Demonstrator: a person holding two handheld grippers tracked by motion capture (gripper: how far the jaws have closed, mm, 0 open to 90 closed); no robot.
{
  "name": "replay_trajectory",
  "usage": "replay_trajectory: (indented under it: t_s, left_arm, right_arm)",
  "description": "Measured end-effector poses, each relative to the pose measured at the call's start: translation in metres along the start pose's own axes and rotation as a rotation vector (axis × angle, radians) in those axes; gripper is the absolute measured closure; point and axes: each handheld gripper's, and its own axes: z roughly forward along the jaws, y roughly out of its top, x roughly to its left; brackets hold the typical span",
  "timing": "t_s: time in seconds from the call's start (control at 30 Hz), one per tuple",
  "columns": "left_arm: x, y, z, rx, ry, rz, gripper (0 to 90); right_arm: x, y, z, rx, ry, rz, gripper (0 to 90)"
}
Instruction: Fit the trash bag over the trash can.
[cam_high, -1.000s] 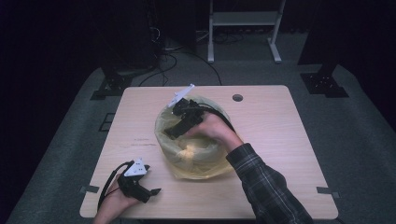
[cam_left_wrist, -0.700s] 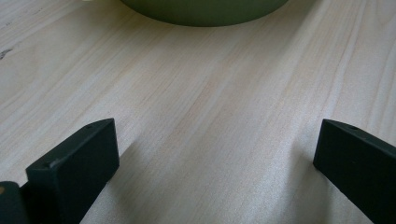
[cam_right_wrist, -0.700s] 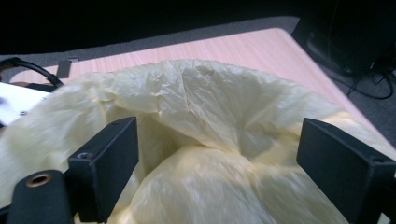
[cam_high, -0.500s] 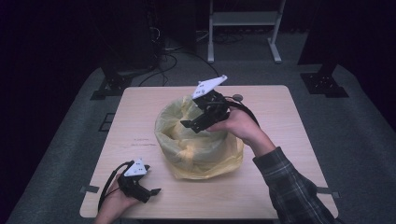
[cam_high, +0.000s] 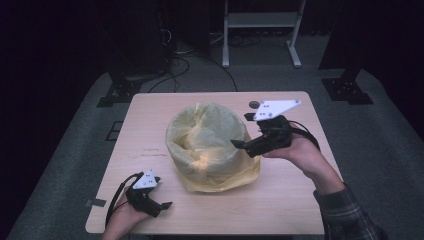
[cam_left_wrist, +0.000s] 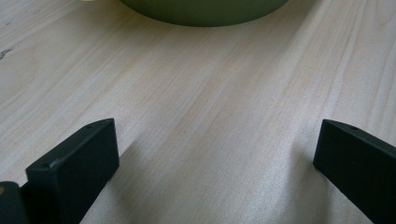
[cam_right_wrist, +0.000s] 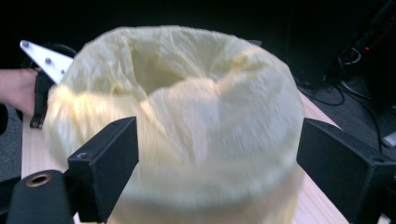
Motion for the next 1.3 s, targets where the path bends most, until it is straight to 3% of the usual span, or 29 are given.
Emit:
replay_trajectory:
  t_s: [0.2,0.37,0.53,0.73,0.9,1.0,1.13,1.3]
  left_arm:
    - [0.000,0.000,0.000,0.000,0.000,0.000,0.0]
    - [0.000,0.000,0.000,-0.002,0.000,0.000,0.0]
    - [0.000,0.000,0.000,-0.001,-0.002,0.000,0.0]
    - [0.000,0.000,0.000,0.000,-0.002,0.000,0.0]
    - [0.000,0.000,0.000,-0.001,-0.002,0.000,0.0]
    - [0.000,0.000,0.000,-0.001,-0.002,0.000,0.0]
    - [0.000,0.000,0.000,-0.001,-0.002,0.000,0.0]
    - [0.000,0.000,0.000,-0.001,-0.004,0.001,0.0]
  right_arm:
    - [0.002,-0.036,-0.024,-0.011,-0.025,0.027,11.7]
    - [0.002,-0.074,-0.029,-0.011,-0.042,0.066,11.7]
    - [0.002,-0.111,-0.023,0.001,-0.047,0.094,11.7]
    - [0.007,-0.146,-0.016,0.086,-0.061,0.103,11.2]
    - [0.017,-0.176,-0.004,0.145,-0.016,0.108,11.0]
    - [0.025,-0.193,0.005,0.154,0.010,0.110,11.0]
    - [0.033,-0.208,0.016,0.176,0.028,0.099,11.1]
    - [0.041,-0.217,0.028,0.229,0.015,0.072,11.1]
